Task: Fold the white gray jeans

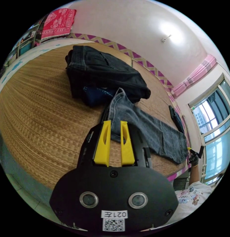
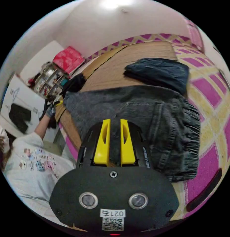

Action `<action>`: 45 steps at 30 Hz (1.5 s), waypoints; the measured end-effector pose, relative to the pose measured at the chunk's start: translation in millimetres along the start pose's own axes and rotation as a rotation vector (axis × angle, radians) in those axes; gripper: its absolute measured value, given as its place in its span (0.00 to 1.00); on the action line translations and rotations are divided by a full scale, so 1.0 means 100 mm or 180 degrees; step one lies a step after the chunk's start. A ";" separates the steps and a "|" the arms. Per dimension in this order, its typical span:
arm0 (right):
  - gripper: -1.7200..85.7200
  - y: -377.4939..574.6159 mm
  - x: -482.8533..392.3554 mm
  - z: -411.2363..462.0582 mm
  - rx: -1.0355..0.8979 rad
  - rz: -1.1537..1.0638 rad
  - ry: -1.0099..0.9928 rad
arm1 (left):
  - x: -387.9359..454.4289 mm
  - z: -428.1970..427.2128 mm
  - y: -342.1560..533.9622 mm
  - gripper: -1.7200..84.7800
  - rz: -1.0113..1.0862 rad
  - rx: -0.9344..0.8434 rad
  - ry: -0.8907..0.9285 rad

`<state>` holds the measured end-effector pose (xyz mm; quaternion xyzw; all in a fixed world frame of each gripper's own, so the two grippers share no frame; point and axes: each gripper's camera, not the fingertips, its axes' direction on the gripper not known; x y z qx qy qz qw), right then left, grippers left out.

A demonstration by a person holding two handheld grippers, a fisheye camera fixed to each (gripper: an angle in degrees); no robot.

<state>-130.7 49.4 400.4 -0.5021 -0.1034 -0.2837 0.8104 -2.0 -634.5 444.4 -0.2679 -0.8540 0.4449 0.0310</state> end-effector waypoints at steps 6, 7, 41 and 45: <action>0.11 0.08 -0.97 0.79 -0.0428 -0.1187 -0.0160 | -0.12 0.37 -0.03 0.05 -0.0149 -0.0055 -0.0024; 0.11 0.10 -1.03 0.86 -0.0508 -0.1282 -0.0156 | -0.13 0.39 -0.07 0.03 -0.0120 -0.0094 -0.0098; 0.01 0.83 -1.56 1.50 -0.0419 -0.1834 0.0449 | -0.68 0.86 -0.41 0.01 0.0323 -0.0288 -0.0104; 0.01 0.96 -1.39 1.26 -0.0239 -0.1550 0.0256 | -0.80 0.79 -0.36 0.02 0.0219 -0.0187 -0.0064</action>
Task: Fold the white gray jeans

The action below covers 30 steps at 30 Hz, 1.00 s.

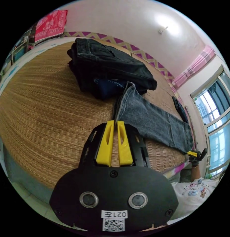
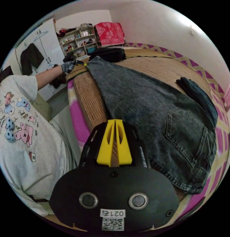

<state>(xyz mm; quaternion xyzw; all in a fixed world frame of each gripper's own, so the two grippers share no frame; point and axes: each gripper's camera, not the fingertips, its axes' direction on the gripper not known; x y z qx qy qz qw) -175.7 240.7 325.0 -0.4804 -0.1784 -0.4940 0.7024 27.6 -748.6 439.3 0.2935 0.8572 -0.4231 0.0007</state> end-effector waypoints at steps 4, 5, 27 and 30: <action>0.01 0.34 0.17 -0.27 0.0315 0.0408 -0.0177 | -0.14 -0.06 0.14 0.09 -0.0413 0.0052 0.0719; 0.01 0.45 0.20 -0.34 0.0410 0.0504 -0.0218 | -0.17 0.00 0.17 0.11 -0.0559 -0.0001 0.0804; 0.01 1.34 0.38 -0.72 0.1105 0.1129 -0.0754 | -0.39 0.93 0.65 0.11 -0.1483 0.0572 0.1154; 0.01 1.45 0.40 -0.74 0.1100 0.1176 -0.0744 | -0.36 1.09 0.82 0.05 -0.1507 0.0649 0.1208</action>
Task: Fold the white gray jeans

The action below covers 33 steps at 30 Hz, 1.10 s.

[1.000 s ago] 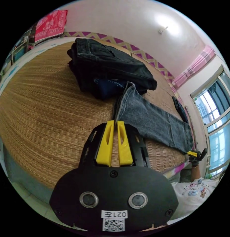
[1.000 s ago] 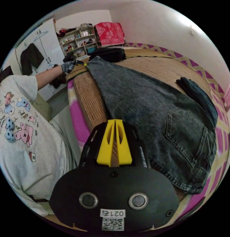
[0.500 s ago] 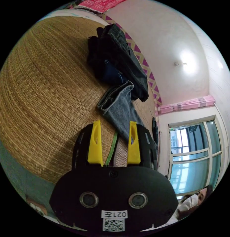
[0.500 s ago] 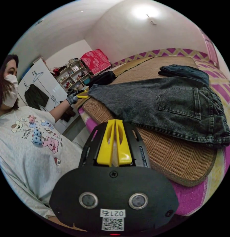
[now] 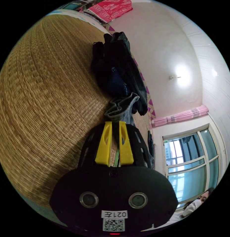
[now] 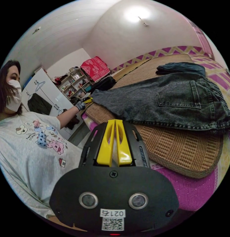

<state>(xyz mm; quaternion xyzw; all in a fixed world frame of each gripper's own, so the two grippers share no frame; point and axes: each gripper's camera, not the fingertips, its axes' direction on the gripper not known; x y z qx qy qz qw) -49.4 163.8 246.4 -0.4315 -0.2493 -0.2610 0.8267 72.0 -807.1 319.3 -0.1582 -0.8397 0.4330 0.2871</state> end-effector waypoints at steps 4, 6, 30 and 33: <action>0.01 0.11 0.09 -0.13 0.0099 0.0098 -0.0057 | 0.41 -0.03 0.33 0.01 0.0401 0.0117 -0.0096; 0.01 0.20 0.16 -0.23 0.0175 0.0150 -0.0074 | 0.78 -0.04 0.53 0.01 0.0679 0.0144 -0.0103; 0.03 0.50 0.44 -0.79 0.0652 0.0452 -0.0116 | 3.06 3.74 5.44 0.02 0.3494 -0.1481 -0.0221; 0.09 0.40 0.59 -0.95 0.0894 0.0845 0.0293 | 2.81 3.97 5.62 0.04 0.3447 -0.1736 -0.0274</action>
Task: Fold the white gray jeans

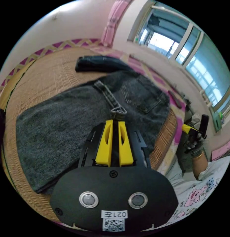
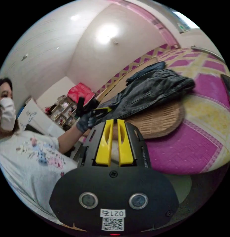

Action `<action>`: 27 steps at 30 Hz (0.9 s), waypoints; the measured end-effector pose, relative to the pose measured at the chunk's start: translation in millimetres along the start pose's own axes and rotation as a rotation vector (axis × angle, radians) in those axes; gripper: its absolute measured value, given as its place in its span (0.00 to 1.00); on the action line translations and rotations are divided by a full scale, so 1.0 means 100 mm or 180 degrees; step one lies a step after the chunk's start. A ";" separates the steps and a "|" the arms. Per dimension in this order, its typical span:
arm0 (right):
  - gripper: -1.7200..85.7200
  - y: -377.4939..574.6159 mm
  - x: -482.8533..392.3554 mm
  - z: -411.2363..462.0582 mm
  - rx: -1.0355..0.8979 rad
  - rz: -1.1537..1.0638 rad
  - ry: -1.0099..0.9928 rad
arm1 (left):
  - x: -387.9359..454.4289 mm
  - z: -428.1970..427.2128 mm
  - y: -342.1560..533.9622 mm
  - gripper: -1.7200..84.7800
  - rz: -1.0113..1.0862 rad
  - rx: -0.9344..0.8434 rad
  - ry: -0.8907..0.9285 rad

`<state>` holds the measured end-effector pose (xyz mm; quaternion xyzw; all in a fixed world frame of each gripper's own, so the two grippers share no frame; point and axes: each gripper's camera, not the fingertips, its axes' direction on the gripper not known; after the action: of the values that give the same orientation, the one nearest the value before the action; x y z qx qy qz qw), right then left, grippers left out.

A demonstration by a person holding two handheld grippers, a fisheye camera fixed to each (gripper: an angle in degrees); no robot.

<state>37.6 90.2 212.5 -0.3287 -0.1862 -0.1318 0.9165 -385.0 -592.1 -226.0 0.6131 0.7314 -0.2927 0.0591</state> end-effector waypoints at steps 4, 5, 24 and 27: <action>0.15 -0.19 0.44 -0.29 0.0576 0.0985 0.0350 | -0.08 -0.22 0.24 0.03 0.0094 0.0389 0.0840; 0.16 -0.23 0.61 -0.34 0.0680 0.1267 0.0361 | -0.10 -0.28 0.32 0.02 0.0121 0.0426 0.0897; 0.10 -1.44 1.06 0.38 0.0464 0.1929 0.0118 | -1.14 -1.00 1.28 0.01 -0.0670 0.0781 0.0396; 0.09 -1.80 0.22 0.49 0.0502 0.1176 0.0520 | -1.22 -1.10 1.36 0.01 -0.0702 0.0830 0.0451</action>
<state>-20.9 -15.3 356.9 -0.2727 -0.0576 0.0272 0.9600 -199.0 -631.8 -129.4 0.5507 0.7524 -0.3458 -0.1049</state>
